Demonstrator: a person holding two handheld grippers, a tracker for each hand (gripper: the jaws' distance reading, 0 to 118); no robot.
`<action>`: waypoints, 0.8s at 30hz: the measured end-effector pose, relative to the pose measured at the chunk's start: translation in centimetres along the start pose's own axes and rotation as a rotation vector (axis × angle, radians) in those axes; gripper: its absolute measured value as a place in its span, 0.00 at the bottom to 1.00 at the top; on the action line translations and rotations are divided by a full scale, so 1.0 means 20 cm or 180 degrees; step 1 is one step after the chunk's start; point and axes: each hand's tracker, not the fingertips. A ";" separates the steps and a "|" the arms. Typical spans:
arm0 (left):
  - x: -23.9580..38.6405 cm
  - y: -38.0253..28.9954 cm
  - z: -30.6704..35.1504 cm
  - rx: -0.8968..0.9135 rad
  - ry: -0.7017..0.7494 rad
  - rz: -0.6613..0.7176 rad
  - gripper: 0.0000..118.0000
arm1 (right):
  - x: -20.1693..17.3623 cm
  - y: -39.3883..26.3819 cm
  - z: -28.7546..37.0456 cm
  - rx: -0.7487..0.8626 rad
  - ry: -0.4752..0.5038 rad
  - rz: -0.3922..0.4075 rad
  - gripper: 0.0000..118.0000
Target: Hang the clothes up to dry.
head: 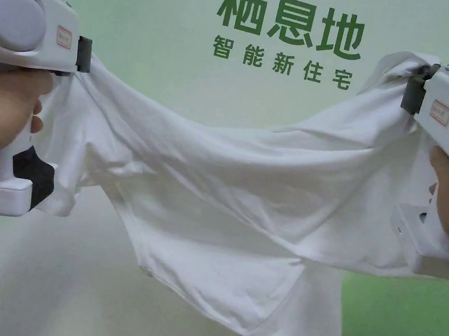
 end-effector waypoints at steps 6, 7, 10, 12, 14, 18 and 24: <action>0.05 0.10 -0.17 0.0133 0.0192 -0.0061 0.03 | -0.03 0.00 -0.23 -0.0025 -0.0115 -0.0096 0.04; 0.05 0.10 -0.19 0.0134 0.0185 -0.0046 0.03 | -0.04 -0.01 -0.25 -0.0041 -0.0133 -0.0097 0.04; 0.07 0.09 -0.23 0.0096 0.0158 -0.0124 0.03 | -0.04 -0.06 -0.29 -0.0092 -0.0133 -0.0147 0.04; 0.07 0.05 -0.24 0.0088 0.0165 -0.0158 0.03 | -0.05 -0.11 -0.28 -0.0137 -0.0097 -0.0172 0.04; 0.06 -0.02 -0.22 0.0036 0.0078 -0.0128 0.03 | -0.05 -0.18 -0.24 -0.0172 -0.0018 -0.0208 0.04; 0.02 -0.24 -0.13 -0.0039 -0.0002 -0.0181 0.03 | -0.08 -0.36 -0.09 -0.0278 0.0190 -0.0216 0.04; -0.11 -0.75 0.06 -0.0469 -0.0055 -0.0315 0.03 | -0.05 -0.78 0.28 -0.0642 0.0581 -0.0258 0.04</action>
